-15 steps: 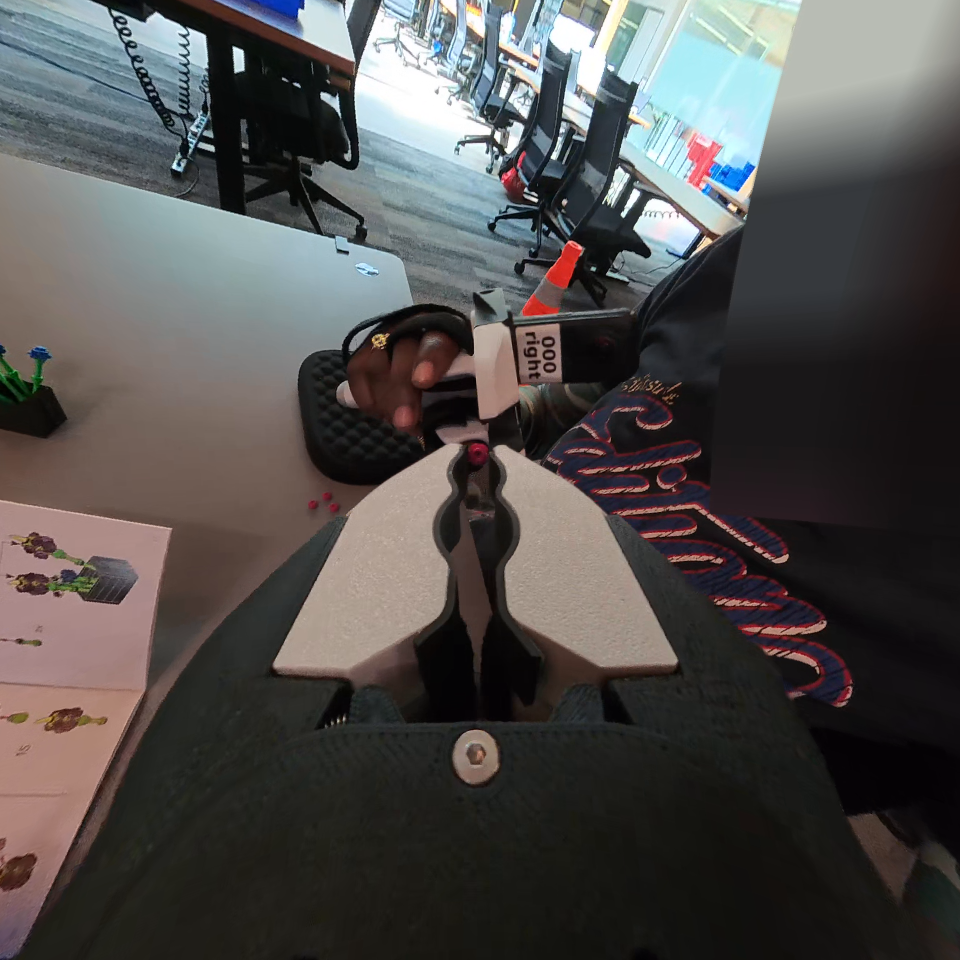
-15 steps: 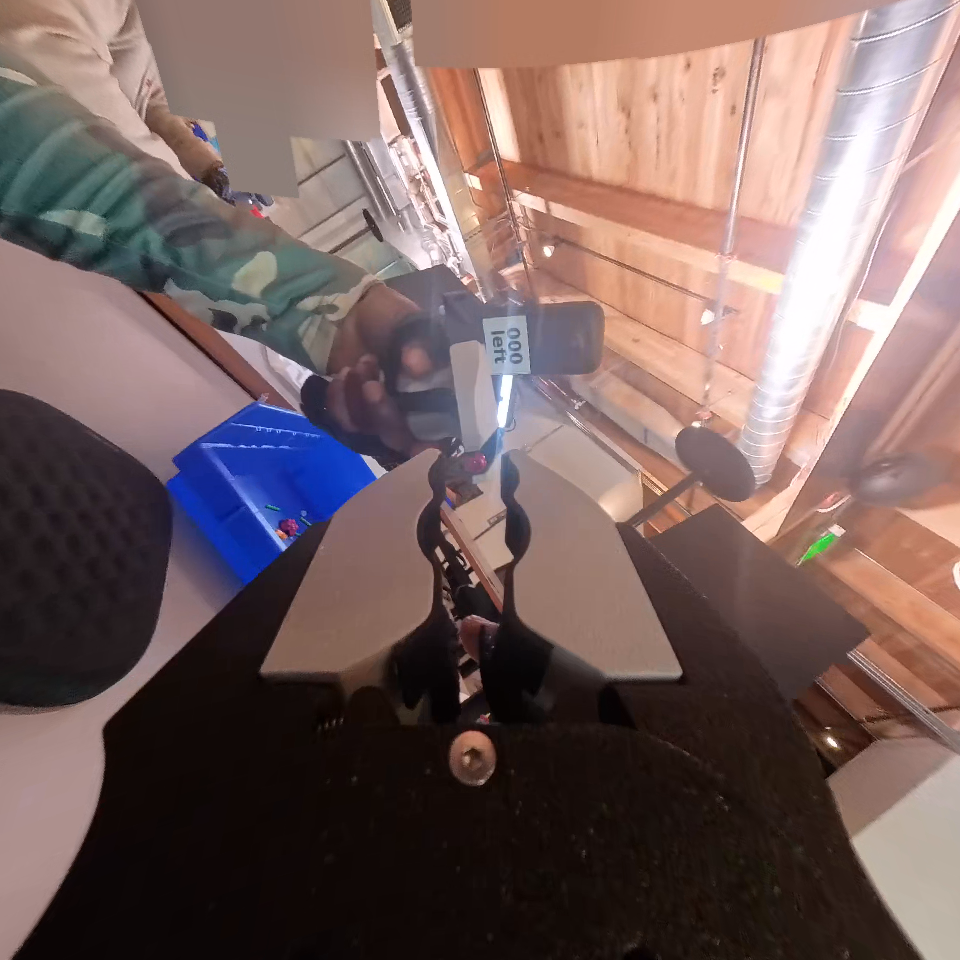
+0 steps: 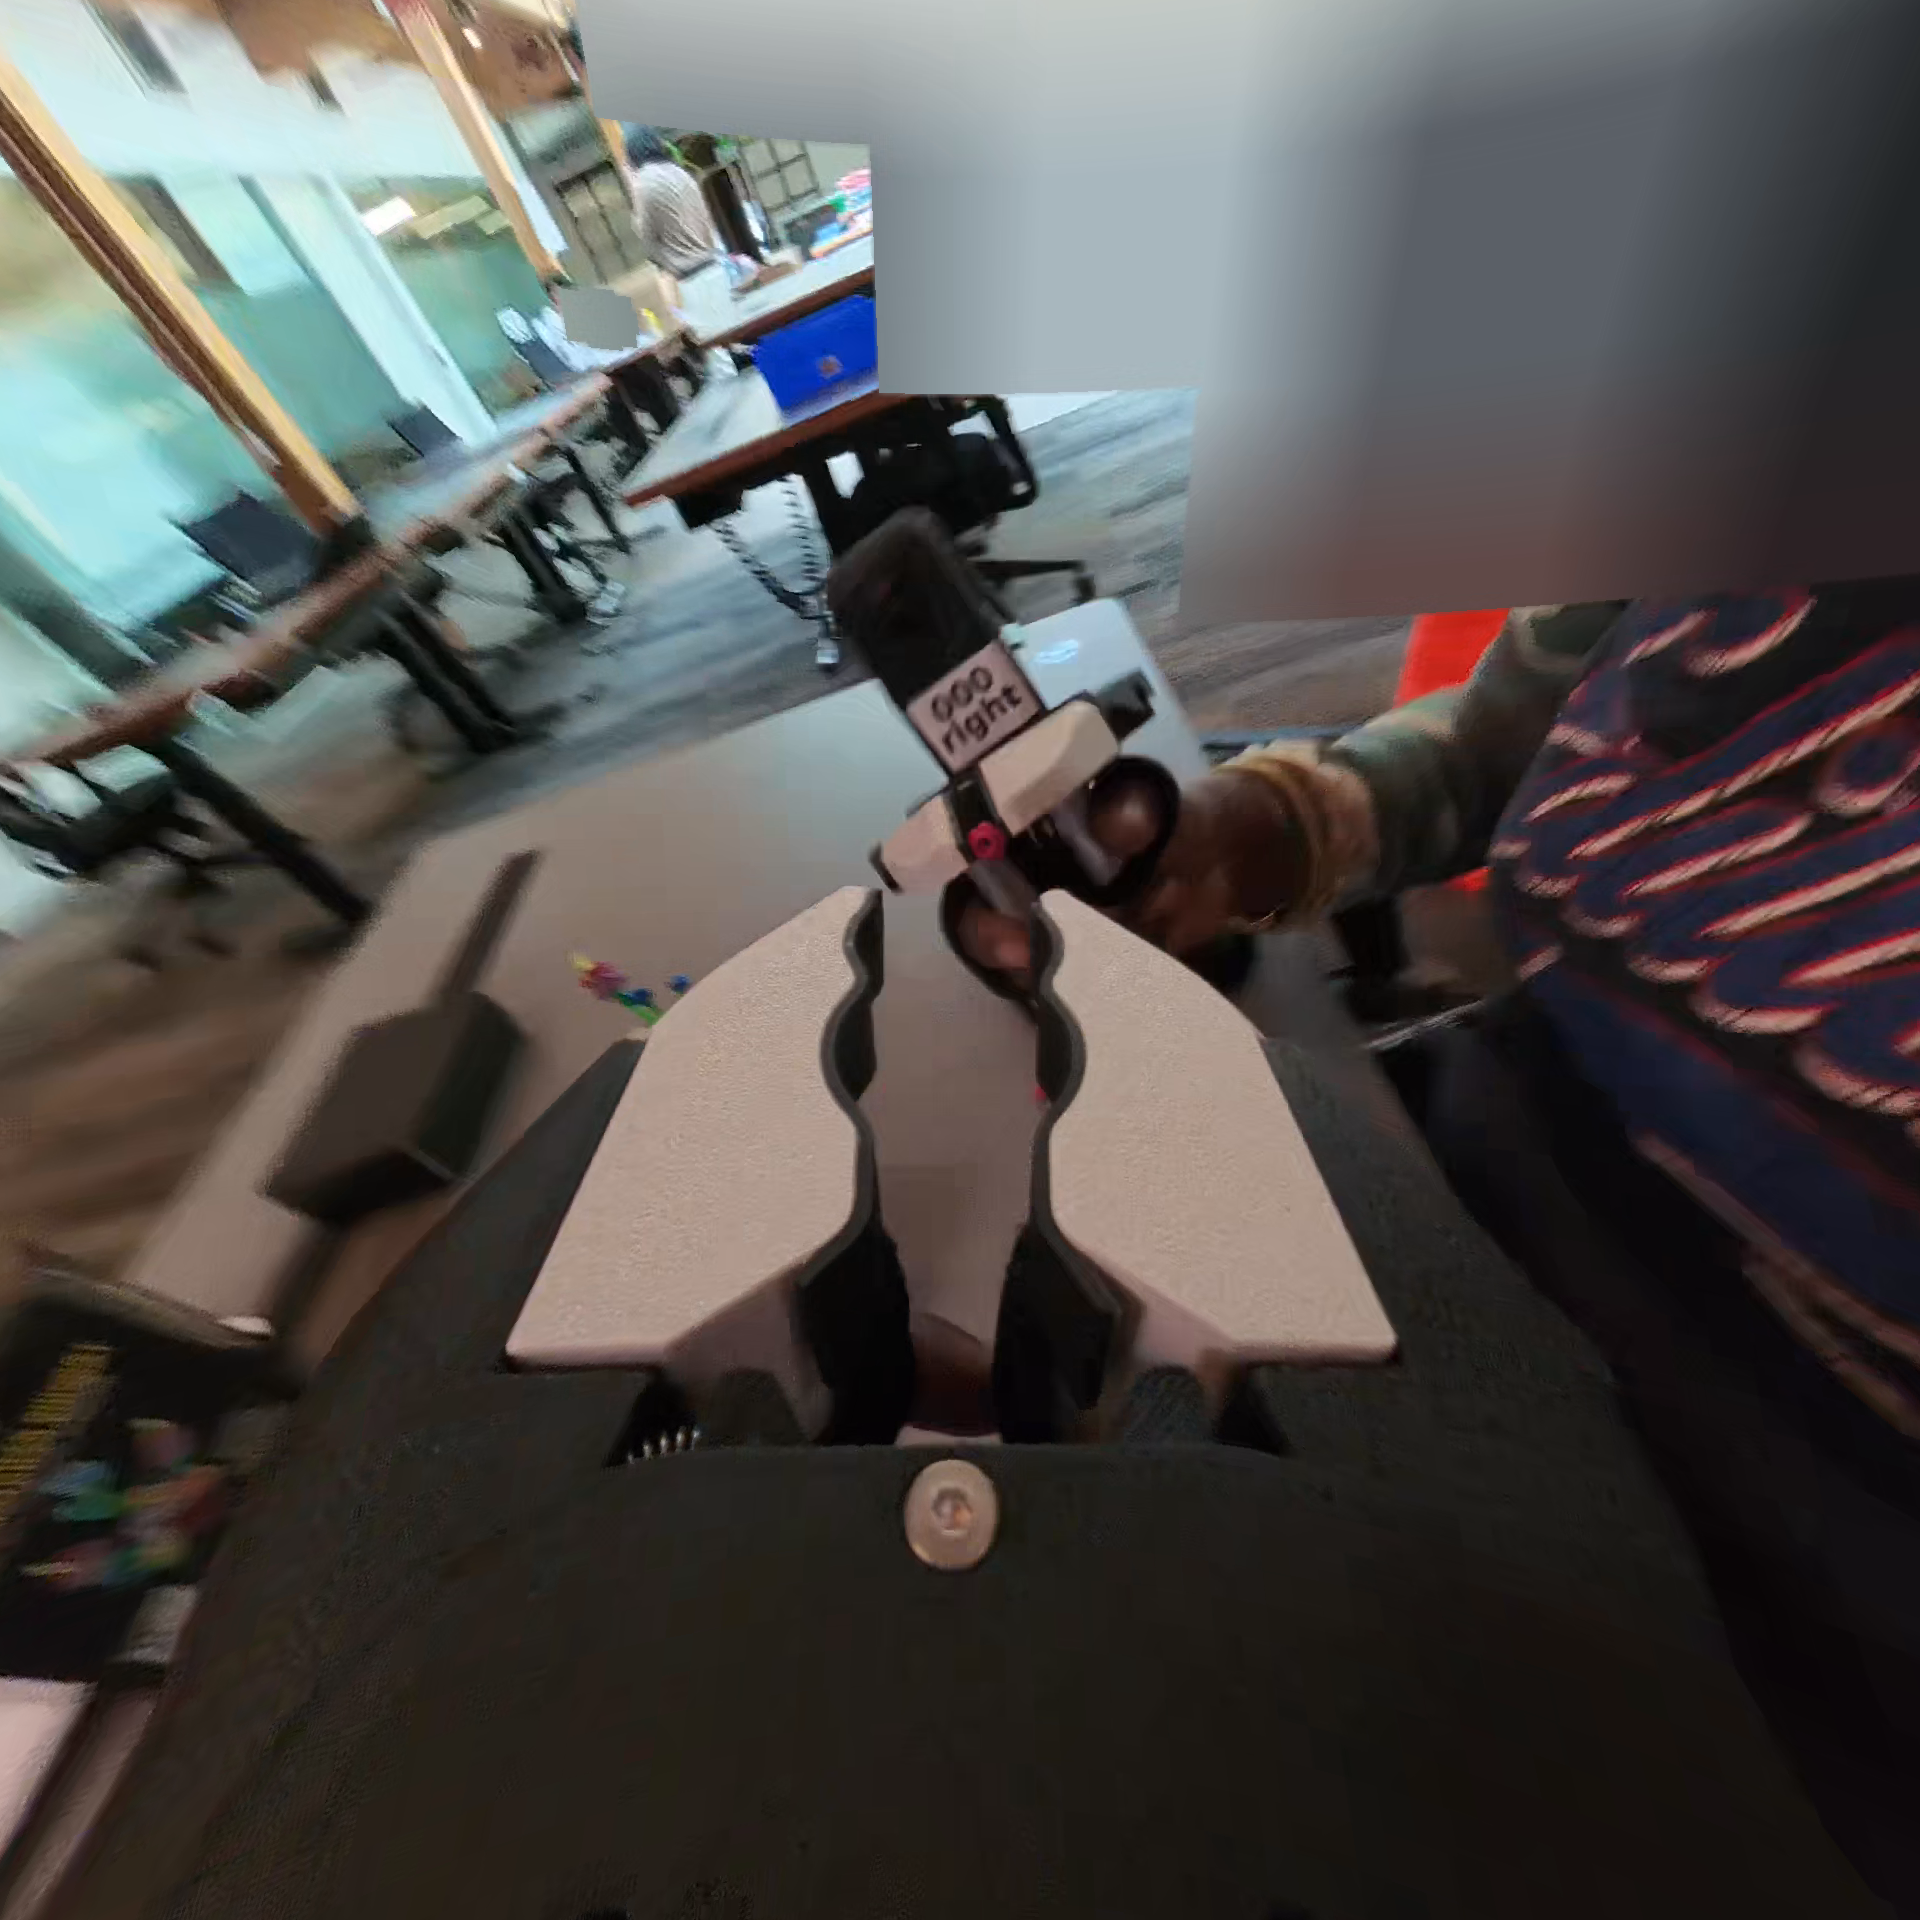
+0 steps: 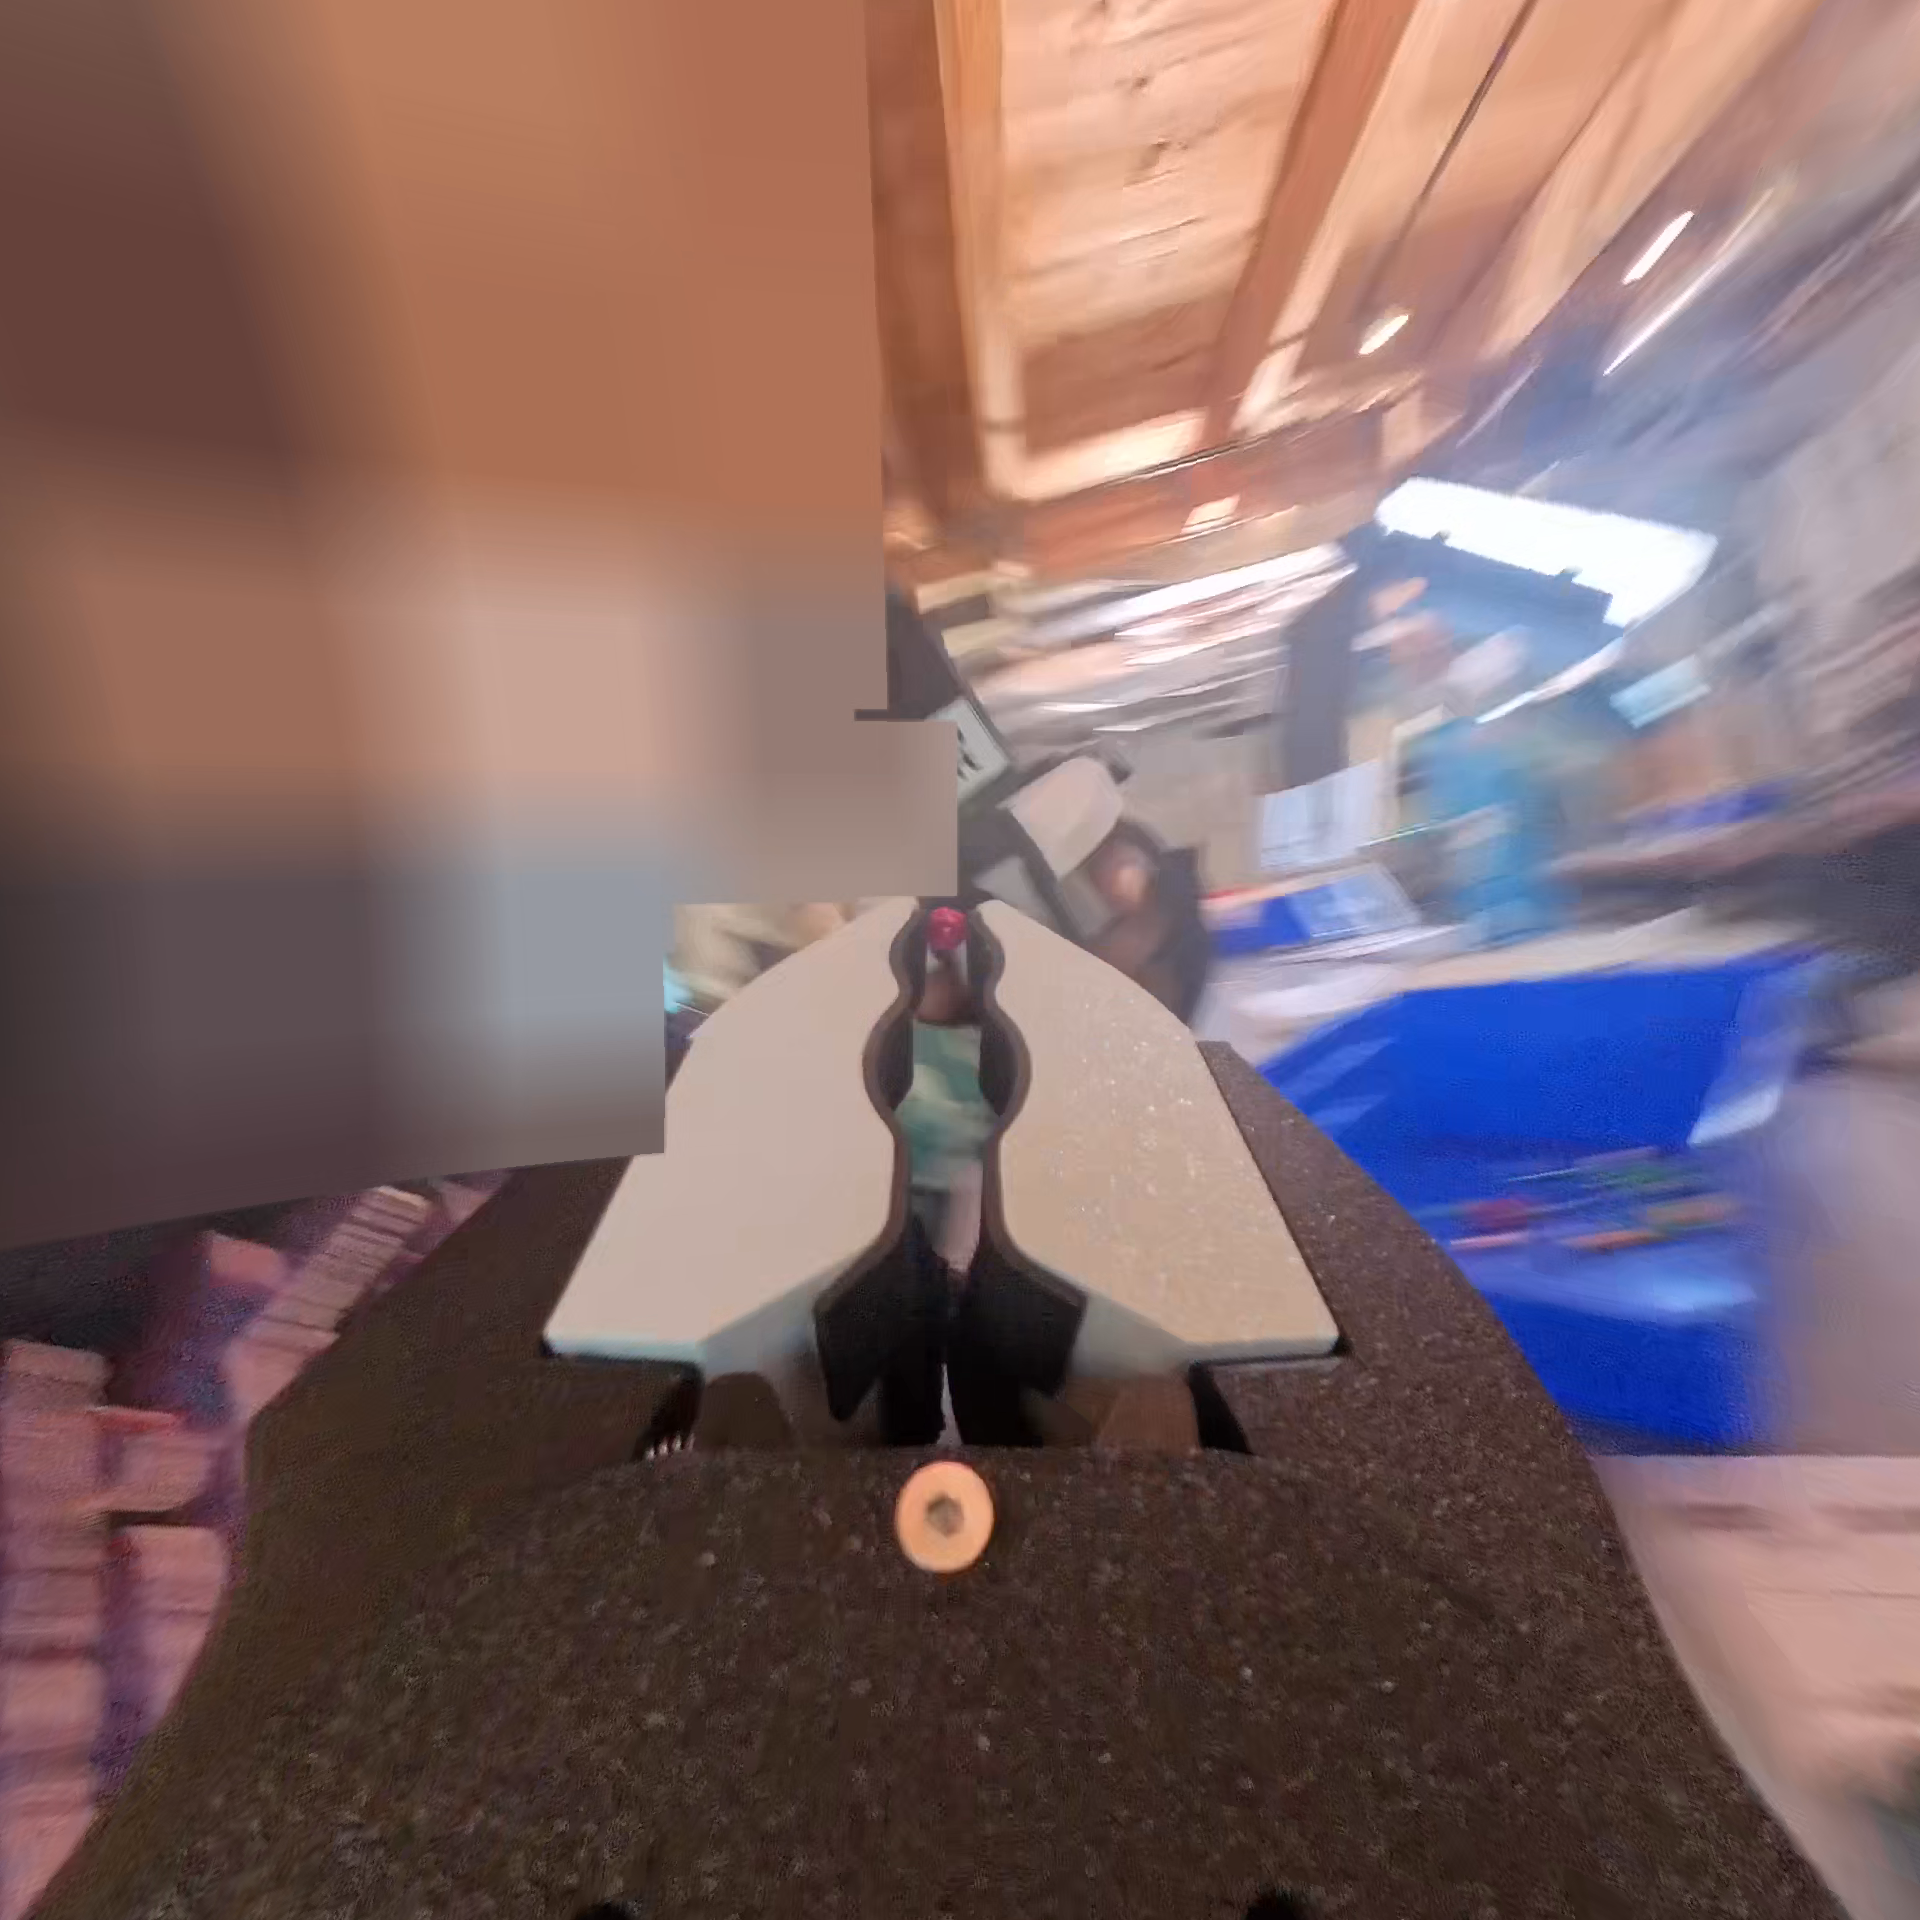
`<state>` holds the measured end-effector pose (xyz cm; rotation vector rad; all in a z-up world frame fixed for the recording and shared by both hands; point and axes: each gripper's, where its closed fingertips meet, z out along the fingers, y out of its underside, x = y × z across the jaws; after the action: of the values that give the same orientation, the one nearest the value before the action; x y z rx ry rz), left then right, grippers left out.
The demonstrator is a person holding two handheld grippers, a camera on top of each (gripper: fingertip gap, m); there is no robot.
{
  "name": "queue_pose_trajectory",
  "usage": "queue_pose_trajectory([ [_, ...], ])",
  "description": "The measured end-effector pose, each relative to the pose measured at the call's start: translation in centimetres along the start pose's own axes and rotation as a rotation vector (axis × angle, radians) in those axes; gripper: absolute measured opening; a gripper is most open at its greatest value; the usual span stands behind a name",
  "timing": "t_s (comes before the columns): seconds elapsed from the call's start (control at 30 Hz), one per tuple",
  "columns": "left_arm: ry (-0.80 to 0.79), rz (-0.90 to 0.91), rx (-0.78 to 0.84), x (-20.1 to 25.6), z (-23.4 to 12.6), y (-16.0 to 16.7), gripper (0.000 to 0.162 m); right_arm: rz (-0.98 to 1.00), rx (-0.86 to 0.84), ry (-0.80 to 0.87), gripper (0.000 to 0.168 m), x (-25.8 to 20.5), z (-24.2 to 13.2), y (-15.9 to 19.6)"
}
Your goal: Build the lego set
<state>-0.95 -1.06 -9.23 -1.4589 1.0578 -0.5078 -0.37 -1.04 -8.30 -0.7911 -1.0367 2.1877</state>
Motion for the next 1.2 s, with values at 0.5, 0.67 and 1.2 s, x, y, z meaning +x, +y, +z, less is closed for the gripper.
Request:
queue_pose_trajectory([
  [0.5, -0.022, 0.335, -0.167, 1.5, 2.3, 2.0, 0.014, 0.842, 0.138, -0.317, 0.007, 0.3, -1.6, 2.1],
  [0.67, 0.002, 0.296, -0.196, 1.5, 2.6, 2.2, 0.008, 0.825, 0.125, -0.304, 0.007, 0.5, -1.9, 2.2],
  [1.2, 0.091, 0.247, -0.263, 2.3, 3.2, 2.5, 0.008, 0.721, 0.026, -0.281, 0.008, -0.1, -2.5, 2.5],
])
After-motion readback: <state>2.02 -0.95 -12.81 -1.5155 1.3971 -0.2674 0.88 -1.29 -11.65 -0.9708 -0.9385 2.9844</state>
